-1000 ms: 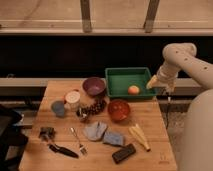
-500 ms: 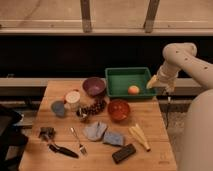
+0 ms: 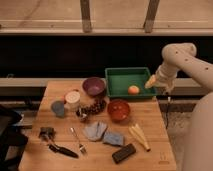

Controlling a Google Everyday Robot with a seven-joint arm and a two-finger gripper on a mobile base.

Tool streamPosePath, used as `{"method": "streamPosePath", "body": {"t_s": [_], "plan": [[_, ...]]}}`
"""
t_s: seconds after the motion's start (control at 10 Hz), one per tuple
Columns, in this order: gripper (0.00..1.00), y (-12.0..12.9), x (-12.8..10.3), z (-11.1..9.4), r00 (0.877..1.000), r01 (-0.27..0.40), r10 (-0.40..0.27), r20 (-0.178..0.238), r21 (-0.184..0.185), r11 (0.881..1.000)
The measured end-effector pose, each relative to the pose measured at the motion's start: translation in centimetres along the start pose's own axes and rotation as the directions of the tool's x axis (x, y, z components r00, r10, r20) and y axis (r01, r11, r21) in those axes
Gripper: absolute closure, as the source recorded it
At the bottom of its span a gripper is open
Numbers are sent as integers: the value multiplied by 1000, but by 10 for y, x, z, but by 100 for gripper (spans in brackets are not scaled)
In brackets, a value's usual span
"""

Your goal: Place grapes in paper cup

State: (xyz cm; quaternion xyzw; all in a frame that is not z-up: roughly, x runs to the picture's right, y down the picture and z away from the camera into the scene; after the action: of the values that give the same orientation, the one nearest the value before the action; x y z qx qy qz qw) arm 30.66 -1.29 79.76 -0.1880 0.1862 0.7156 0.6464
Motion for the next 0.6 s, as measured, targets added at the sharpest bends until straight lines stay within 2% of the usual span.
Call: {"method": "streamPosePath", "body": {"t_s": [0.3,0.6], "plan": [[20,64,-17,5,994,114,-113,9,-28,993],[20,134,-25,10,970,243,-243,2,-63,968]]}}
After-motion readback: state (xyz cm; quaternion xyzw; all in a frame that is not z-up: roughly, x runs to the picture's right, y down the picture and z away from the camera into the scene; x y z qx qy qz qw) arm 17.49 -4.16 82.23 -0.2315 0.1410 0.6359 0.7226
